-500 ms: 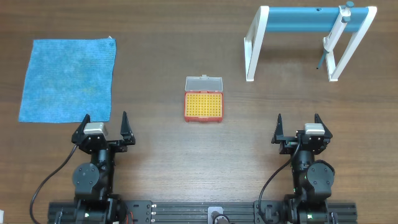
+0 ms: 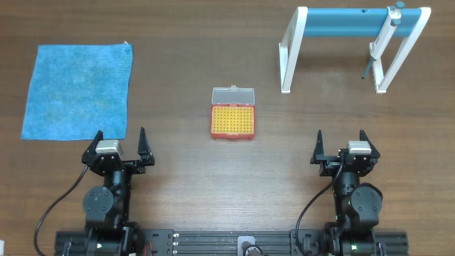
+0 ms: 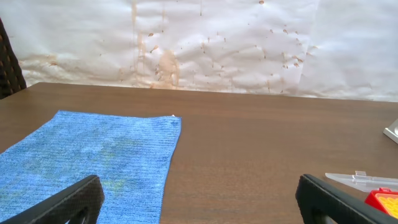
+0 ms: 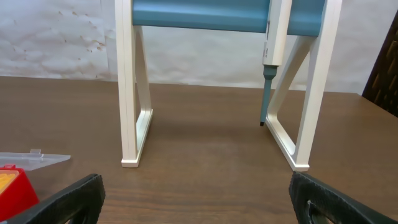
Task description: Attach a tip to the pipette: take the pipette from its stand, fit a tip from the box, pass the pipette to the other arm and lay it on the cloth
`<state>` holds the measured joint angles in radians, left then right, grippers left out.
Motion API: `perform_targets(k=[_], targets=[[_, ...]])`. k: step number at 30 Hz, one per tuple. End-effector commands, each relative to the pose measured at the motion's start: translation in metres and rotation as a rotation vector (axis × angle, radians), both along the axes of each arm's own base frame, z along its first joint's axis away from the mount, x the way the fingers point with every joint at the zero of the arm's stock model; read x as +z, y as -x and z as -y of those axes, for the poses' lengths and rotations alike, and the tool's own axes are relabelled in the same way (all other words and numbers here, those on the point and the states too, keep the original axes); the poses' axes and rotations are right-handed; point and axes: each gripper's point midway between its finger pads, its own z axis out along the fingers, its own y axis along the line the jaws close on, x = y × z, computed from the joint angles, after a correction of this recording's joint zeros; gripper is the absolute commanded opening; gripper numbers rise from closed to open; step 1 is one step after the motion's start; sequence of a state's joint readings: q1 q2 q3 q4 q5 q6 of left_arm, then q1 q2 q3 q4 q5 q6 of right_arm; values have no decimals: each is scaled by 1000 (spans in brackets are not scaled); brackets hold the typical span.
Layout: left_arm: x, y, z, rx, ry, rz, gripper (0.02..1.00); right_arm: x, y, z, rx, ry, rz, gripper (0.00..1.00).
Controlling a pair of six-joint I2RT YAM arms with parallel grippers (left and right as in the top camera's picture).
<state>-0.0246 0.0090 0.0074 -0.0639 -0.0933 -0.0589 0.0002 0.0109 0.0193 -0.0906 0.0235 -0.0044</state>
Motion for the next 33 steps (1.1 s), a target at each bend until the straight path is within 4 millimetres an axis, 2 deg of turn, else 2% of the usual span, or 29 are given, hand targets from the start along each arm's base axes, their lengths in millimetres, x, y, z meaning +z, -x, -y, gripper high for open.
perform_targets(k=[1, 16, 17, 18, 19, 30, 33], targets=[[-1, 0, -3, 19, 14, 0, 998, 0, 0, -3, 14, -7, 1, 974], [-1, 0, -3, 19, 14, 0, 998, 0, 0, -3, 14, -7, 2, 974], [-1, 0, -3, 19, 14, 0, 998, 0, 0, 1, -8, 24, 3, 974], [-1, 0, -3, 19, 14, 0, 998, 2, 2, 18, -101, 107, 4, 974], [-1, 0, -3, 19, 14, 0, 998, 4, 3, 25, -142, 124, 6, 974], [-1, 0, -3, 19, 14, 0, 998, 2, 3, 25, -136, 122, 0, 974], [-1, 0, -3, 19, 14, 0, 996, 4, 2, 27, -151, 71, 3, 974]])
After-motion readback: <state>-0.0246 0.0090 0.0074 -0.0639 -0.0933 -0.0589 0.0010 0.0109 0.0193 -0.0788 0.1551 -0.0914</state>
